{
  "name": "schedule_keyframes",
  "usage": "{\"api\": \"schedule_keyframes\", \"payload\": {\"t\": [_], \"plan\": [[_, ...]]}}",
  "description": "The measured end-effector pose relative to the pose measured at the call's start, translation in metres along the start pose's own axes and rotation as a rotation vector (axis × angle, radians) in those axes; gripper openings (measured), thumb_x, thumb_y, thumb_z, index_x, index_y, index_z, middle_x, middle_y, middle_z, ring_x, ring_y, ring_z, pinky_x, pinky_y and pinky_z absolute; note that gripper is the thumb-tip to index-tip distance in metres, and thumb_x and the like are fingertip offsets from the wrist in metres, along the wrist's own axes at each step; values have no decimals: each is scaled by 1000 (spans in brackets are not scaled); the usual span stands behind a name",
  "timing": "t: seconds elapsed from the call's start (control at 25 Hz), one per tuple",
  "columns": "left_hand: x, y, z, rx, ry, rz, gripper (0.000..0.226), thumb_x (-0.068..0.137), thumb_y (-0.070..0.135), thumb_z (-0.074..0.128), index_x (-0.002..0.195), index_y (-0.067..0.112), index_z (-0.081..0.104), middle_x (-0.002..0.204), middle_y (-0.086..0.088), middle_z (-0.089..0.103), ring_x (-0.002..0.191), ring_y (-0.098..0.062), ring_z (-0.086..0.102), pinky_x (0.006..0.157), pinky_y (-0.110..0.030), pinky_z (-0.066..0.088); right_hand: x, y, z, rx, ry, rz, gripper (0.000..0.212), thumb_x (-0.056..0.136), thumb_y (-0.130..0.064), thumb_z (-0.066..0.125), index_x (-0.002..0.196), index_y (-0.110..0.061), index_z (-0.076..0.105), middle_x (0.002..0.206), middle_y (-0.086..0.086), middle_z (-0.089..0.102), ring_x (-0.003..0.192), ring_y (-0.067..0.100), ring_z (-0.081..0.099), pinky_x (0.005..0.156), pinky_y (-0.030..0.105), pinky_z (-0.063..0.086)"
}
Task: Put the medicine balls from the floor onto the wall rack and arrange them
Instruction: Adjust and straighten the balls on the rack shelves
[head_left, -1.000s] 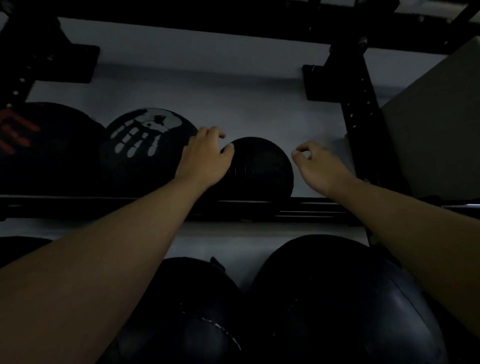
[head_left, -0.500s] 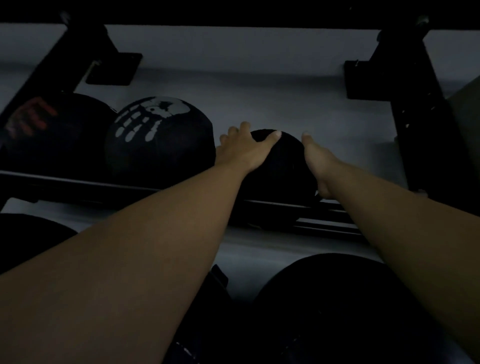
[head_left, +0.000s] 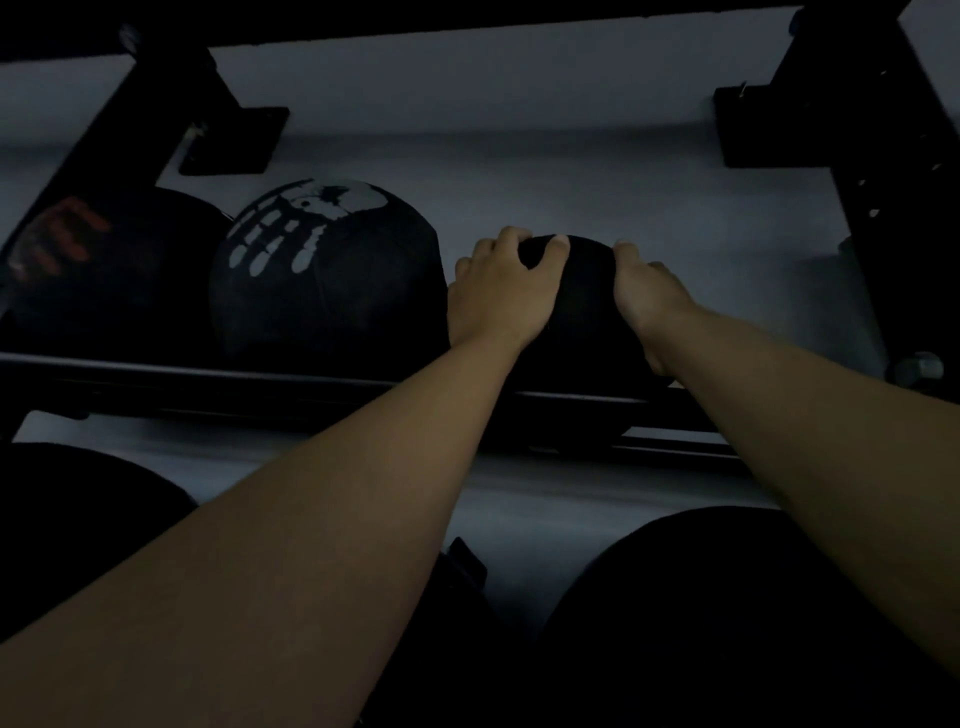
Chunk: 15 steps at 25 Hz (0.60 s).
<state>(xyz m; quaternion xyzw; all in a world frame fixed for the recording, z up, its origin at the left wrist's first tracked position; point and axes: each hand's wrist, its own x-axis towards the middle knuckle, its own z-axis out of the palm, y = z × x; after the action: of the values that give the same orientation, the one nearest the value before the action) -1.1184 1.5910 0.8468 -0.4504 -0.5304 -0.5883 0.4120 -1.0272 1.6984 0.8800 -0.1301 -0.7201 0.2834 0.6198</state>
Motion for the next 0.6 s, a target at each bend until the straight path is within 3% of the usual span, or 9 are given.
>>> {"api": "schedule_keyframes", "payload": {"t": [0.16, 0.28, 0.44, 0.6], "plan": [[-1, -5, -7, -15, -77, 26, 64, 102, 64, 39, 153, 27, 47, 157, -5, 47, 144, -26, 43, 120, -47, 38, -3, 6, -6, -53, -51, -112, 76, 104, -60, 20, 160, -9, 32, 165, 14, 36, 148, 31, 38, 126, 40, 23], [-5, -11, -13, -27, -121, 48, 64, 105, 60, 34, 158, 24, 41, 162, -6, 41, 149, -26, 37, 124, -47, 32, -5, 3, -11, -141, -45, -233, 64, 110, -46, 17, 156, -7, 38, 164, 14, 36, 149, 28, 36, 117, 23, 17], [-16, -13, -22, 24, -196, 86, 62, 110, 52, 29, 162, 19, 32, 168, -9, 33, 154, -28, 31, 127, -42, 25, -8, -6, -20, -271, -122, -293, 61, 110, -44, 16, 162, -12, 27, 171, 8, 24, 156, 24, 24, 122, 28, 13], [-4, -18, -51, 317, -276, 193, 62, 111, 50, 28, 161, 16, 35, 165, -11, 42, 151, -28, 39, 126, -42, 24, -19, -25, -20, -348, -131, -377, 52, 108, -42, 34, 152, -19, 49, 161, 6, 44, 145, 27, 42, 104, 24, 28]]}}
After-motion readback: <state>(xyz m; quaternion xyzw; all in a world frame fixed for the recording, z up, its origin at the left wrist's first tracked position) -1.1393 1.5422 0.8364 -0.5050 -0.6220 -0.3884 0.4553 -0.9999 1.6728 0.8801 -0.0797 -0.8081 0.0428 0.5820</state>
